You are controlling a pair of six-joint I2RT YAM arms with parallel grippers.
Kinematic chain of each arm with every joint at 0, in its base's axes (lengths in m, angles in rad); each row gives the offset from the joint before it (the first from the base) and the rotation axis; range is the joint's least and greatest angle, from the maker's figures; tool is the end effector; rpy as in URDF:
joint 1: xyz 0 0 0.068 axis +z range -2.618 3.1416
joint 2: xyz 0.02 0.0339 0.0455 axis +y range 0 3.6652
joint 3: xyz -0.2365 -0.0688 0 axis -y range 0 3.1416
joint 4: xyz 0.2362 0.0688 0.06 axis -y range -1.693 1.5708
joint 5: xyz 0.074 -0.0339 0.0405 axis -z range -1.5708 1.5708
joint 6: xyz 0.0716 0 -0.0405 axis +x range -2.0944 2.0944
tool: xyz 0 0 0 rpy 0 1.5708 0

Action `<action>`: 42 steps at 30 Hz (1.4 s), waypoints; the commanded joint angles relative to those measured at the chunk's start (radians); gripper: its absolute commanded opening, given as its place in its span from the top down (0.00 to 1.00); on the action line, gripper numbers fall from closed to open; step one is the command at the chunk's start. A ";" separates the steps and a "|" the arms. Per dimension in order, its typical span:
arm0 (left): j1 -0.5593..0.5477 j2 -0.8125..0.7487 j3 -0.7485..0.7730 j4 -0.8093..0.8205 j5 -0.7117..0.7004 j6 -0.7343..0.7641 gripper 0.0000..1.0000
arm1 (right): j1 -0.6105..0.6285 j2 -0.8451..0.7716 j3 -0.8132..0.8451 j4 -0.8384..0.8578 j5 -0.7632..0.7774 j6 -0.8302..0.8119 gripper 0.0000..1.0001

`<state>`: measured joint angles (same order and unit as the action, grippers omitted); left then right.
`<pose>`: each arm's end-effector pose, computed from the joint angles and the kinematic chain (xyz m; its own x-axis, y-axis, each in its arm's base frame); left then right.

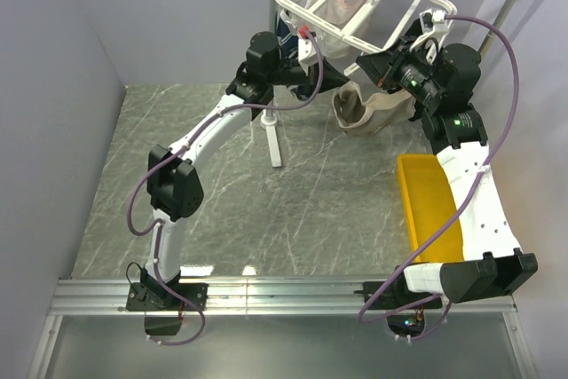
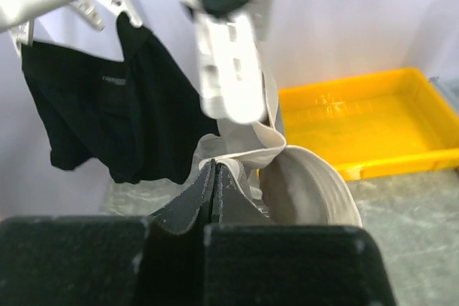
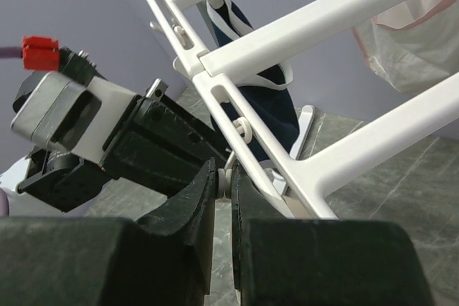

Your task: Clip the underwear to the hanger

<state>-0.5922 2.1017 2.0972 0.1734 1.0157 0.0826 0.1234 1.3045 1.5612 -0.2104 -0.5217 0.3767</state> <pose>0.3696 -0.3220 0.3952 0.2206 -0.0960 -0.9706 0.9744 -0.0225 0.2237 0.3002 0.0732 0.4660 -0.1783 0.2992 -0.9374 -0.5755 0.7410 0.3460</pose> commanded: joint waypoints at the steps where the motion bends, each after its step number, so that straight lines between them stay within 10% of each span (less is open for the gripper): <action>1: 0.002 0.004 0.070 0.008 -0.078 -0.148 0.99 | 0.008 0.006 0.016 0.006 -0.110 0.002 1.00; 14: -0.003 0.058 0.176 -0.032 -0.281 -0.411 0.99 | 0.008 0.012 -0.007 0.014 -0.129 -0.044 1.00; 25: -0.092 0.023 0.175 -0.152 -0.580 -0.317 1.00 | 0.041 0.012 -0.033 0.011 -0.083 -0.100 1.00; 42: -0.095 0.040 0.239 -0.129 -0.603 -0.418 0.99 | 0.047 -0.007 -0.049 -0.041 -0.074 -0.197 1.00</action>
<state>-0.6868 2.1593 2.2620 -0.0025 0.4294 -0.2943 0.1398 1.3106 1.5311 -0.1940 -0.5163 0.1936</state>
